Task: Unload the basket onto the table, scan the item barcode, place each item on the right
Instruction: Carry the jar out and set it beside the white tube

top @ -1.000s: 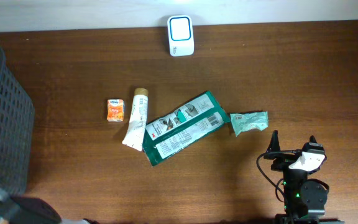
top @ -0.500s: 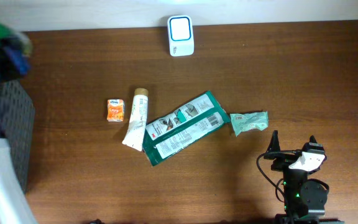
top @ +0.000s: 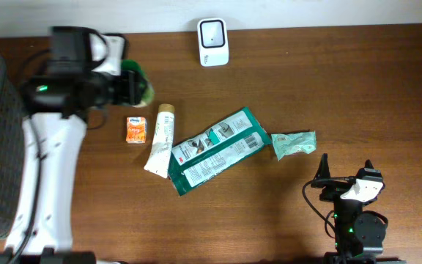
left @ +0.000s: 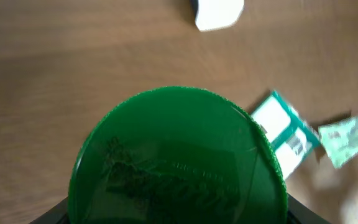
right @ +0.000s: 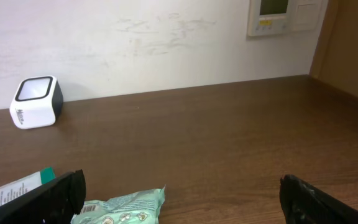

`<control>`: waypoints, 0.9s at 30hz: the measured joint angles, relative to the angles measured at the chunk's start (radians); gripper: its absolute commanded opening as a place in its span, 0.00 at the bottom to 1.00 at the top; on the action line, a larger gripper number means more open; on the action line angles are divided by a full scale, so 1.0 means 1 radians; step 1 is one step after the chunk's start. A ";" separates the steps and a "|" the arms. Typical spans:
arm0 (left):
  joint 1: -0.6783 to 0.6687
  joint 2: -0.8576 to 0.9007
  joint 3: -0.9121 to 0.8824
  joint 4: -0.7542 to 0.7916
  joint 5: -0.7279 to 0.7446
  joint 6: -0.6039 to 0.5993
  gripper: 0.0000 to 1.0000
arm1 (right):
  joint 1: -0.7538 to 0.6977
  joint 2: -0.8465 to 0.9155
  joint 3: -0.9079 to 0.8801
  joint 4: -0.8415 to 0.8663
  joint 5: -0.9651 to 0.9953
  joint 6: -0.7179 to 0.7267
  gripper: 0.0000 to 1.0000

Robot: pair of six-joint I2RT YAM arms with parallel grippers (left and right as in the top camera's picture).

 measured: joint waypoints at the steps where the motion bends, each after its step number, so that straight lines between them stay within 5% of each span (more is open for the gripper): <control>1: -0.023 0.017 -0.018 0.014 -0.001 0.000 0.56 | 0.000 0.000 0.000 0.000 0.000 0.000 0.98; 14: -0.269 0.252 -0.219 0.390 -0.093 0.007 0.57 | 0.000 0.000 0.000 0.000 0.000 0.000 0.98; 27: -0.285 0.433 -0.235 0.550 -0.188 0.017 0.66 | 0.000 0.000 0.000 0.000 0.000 0.000 0.98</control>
